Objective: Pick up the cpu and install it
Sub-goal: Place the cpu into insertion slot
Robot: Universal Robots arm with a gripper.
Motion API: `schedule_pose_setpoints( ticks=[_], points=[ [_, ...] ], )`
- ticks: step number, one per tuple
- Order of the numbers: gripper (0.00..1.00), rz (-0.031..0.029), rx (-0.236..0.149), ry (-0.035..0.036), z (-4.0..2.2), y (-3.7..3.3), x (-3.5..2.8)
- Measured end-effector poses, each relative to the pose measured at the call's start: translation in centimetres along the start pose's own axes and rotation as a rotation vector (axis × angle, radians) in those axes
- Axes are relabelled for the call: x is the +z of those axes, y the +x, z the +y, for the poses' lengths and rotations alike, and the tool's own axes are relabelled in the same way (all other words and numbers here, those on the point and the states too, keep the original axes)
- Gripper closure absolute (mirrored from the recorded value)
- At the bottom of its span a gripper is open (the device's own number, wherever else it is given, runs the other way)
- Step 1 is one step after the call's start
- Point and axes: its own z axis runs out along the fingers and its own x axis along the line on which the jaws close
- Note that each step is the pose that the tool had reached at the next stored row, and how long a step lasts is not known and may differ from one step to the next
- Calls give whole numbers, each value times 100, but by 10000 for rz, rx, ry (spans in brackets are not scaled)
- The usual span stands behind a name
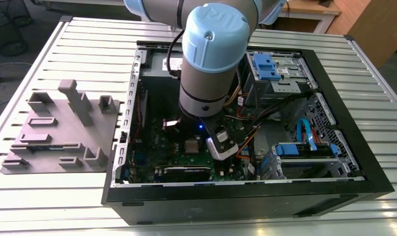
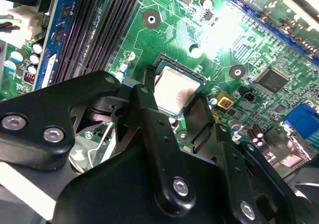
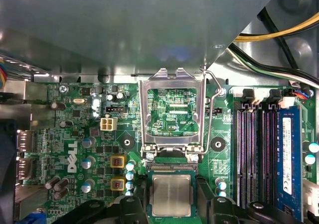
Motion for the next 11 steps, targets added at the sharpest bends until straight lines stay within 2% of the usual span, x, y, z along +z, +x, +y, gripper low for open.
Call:
schedule_pose_setpoints(
  ticks=[11],
  points=[
    [52,-3,-2,-25,0,-18,0]
  ],
)
